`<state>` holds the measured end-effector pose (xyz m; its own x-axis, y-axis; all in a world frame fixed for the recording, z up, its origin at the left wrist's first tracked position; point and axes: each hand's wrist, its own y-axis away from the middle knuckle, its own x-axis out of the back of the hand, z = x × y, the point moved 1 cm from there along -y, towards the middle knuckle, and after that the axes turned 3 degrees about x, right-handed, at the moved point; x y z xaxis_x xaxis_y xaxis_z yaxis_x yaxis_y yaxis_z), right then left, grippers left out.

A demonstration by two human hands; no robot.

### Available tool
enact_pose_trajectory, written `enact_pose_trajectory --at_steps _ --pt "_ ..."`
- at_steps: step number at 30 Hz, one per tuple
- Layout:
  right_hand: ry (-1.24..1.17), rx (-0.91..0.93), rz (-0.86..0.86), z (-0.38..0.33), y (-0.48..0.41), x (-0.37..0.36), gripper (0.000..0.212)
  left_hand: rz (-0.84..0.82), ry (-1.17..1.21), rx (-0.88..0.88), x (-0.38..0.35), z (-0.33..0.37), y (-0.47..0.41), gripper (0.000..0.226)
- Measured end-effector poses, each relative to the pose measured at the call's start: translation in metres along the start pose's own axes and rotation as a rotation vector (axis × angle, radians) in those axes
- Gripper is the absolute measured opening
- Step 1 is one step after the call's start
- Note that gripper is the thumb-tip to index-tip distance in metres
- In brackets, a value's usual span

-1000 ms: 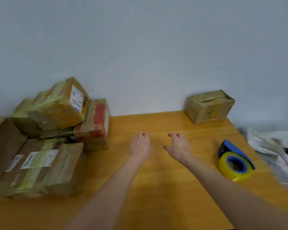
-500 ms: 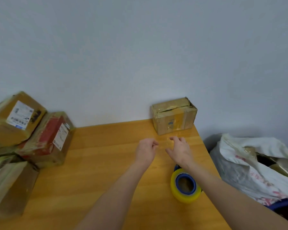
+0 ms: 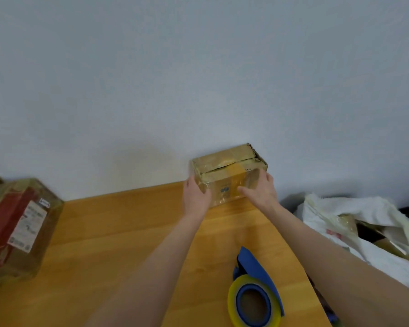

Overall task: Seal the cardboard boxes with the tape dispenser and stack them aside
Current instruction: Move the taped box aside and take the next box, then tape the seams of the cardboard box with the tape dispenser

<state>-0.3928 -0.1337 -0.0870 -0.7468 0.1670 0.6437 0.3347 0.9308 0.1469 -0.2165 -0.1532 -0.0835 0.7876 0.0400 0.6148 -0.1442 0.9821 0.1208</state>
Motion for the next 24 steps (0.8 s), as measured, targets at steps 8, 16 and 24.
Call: enact_pose_trajectory --at_steps 8,16,24 --pt "-0.33 -0.024 -0.086 0.013 -0.044 0.019 0.091 -0.209 0.222 0.211 -0.014 -0.002 -0.013 0.073" --pt "-0.139 0.101 -0.26 -0.002 0.027 -0.016 0.048 0.217 0.144 0.384 0.053 -0.048 0.044 0.057" --pt "0.018 0.226 -0.36 -0.015 0.128 -0.048 0.028 0.364 0.093 0.528 0.121 -0.105 0.141 0.073"
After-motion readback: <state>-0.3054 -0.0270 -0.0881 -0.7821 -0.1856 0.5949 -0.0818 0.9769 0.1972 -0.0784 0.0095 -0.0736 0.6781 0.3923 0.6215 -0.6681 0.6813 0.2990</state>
